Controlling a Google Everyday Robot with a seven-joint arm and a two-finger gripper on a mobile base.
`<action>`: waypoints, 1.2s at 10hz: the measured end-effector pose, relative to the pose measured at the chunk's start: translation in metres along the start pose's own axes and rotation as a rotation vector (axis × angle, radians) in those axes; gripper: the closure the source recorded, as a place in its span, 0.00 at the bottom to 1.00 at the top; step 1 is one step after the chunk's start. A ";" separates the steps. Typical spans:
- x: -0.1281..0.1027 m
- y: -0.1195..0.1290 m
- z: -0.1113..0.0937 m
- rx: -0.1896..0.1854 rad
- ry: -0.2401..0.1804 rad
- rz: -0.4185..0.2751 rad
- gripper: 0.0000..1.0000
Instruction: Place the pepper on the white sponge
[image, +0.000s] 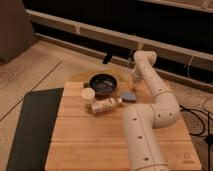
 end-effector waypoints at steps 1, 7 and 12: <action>-0.006 0.000 -0.009 0.016 -0.010 0.001 1.00; -0.021 0.017 -0.046 0.050 -0.002 0.040 1.00; -0.032 0.054 -0.066 0.019 0.018 0.068 1.00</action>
